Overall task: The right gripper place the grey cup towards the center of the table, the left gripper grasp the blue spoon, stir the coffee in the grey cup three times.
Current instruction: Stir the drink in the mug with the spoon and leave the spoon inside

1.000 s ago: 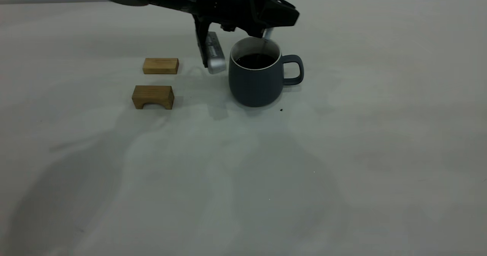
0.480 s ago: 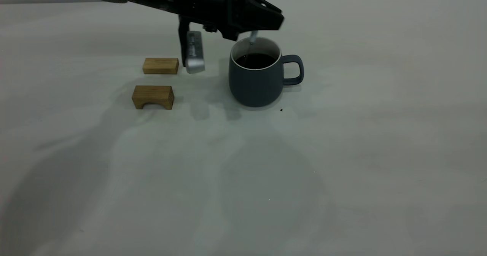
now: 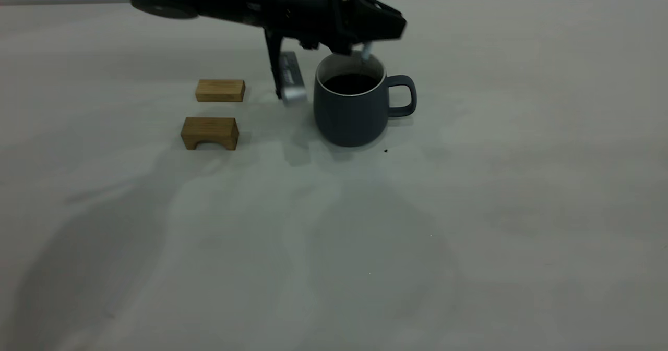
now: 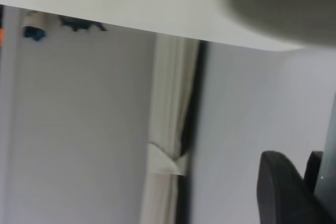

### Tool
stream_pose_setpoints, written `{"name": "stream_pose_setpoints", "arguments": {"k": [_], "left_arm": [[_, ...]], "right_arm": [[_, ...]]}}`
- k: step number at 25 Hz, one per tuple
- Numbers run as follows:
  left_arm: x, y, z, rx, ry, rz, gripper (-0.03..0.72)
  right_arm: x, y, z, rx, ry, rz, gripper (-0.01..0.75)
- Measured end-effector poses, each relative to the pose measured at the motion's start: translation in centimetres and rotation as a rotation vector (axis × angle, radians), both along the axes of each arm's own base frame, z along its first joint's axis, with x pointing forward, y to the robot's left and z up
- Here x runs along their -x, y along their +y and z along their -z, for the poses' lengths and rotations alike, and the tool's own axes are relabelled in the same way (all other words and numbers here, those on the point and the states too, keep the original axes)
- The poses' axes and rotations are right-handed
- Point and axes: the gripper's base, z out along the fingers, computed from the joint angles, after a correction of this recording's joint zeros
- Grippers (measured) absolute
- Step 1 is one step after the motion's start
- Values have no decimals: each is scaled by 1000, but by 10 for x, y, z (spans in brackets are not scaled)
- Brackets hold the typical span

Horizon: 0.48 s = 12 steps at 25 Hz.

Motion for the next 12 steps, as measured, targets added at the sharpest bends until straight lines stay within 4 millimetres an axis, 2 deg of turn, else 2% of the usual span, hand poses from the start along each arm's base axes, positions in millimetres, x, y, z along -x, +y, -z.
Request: {"name": "stream_pose_setpoints", "arguments": {"k": [5, 12], "left_arm": [[9, 1, 0, 4, -6, 115, 137], [0, 26, 1, -9, -9, 96, 137]], "right_arm": [[0, 0, 0, 0, 0, 0, 483], [0, 0, 0, 0, 0, 0, 483]]}}
